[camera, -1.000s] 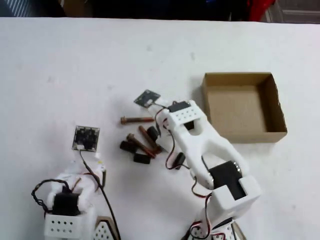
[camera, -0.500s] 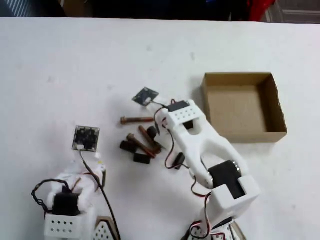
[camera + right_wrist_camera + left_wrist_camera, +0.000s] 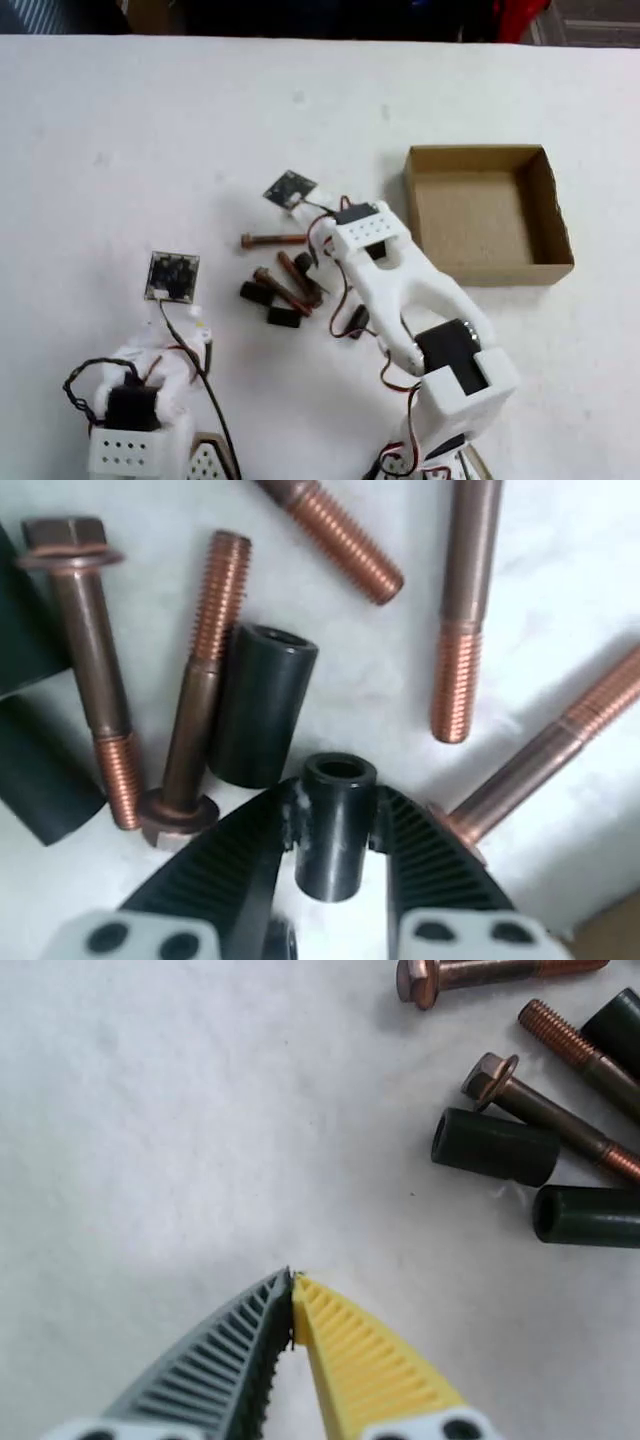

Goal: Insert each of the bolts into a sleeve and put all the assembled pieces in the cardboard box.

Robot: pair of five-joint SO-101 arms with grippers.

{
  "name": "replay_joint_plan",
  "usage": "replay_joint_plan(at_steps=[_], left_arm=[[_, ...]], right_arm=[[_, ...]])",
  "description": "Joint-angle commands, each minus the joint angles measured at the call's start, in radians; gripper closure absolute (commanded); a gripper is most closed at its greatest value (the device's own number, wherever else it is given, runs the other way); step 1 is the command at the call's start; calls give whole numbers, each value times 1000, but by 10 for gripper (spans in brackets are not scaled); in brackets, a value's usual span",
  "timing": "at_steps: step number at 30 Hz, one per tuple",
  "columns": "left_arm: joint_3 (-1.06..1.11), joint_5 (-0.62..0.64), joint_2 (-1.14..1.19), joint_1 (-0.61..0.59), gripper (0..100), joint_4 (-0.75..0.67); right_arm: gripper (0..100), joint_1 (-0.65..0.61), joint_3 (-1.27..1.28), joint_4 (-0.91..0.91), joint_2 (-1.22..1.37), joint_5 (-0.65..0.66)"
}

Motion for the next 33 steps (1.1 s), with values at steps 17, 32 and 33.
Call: replay_joint_plan(at_steps=[17, 32, 33], left_arm=[[2, 3, 1, -12, 977, 8], [2, 3, 1, -12, 977, 8], [2, 3, 1, -12, 977, 8]], right_arm=[[982, -7, -41, 153, -298, 11], [982, -8, -40, 506, -880, 11], [982, -7, -40, 526, -917, 11]])
